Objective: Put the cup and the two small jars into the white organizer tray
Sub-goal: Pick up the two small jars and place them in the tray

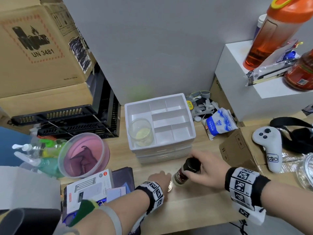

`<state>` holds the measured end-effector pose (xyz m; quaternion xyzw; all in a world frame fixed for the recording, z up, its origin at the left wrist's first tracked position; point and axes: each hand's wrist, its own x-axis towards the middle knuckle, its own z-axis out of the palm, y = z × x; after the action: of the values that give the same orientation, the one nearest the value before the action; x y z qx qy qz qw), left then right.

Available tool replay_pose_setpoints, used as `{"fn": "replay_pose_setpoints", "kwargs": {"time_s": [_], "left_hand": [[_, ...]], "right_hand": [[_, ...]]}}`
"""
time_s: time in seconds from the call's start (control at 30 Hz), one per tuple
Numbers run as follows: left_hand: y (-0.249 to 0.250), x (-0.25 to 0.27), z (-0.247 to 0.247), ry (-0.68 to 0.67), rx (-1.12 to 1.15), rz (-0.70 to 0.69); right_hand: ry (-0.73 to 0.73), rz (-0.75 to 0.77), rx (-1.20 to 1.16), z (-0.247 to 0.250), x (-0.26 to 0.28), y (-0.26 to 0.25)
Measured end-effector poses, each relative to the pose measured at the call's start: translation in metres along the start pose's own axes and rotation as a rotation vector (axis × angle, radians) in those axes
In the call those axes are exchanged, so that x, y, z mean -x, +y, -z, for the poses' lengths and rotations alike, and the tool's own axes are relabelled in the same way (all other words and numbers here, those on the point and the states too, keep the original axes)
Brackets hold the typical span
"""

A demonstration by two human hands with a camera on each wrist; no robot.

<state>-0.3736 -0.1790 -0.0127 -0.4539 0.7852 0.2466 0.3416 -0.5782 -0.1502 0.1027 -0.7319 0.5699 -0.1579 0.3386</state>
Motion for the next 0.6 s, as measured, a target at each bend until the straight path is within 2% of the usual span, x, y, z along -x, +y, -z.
{"fn": "replay_pose_setpoints", "kwargs": {"time_s": [0.13,0.27,0.47,0.6], "left_hand": [[-0.001,0.007,-0.003,0.014,-0.051,-0.052],[0.000,0.032,0.021,0.066,-0.100,-0.084],[0.010,0.121,0.110,0.340,-0.051,-0.189],[0.004,0.191,0.179,0.423,-0.087,-0.140]], "right_hand": [[0.093,0.092,-0.073,0.023,-0.008,-0.020],[0.200,0.126,-0.134,0.045,-0.024,-0.029],[0.329,0.166,-0.126,0.083,-0.050,-0.040],[0.310,0.166,-0.090,0.092,-0.071,-0.047]]}}
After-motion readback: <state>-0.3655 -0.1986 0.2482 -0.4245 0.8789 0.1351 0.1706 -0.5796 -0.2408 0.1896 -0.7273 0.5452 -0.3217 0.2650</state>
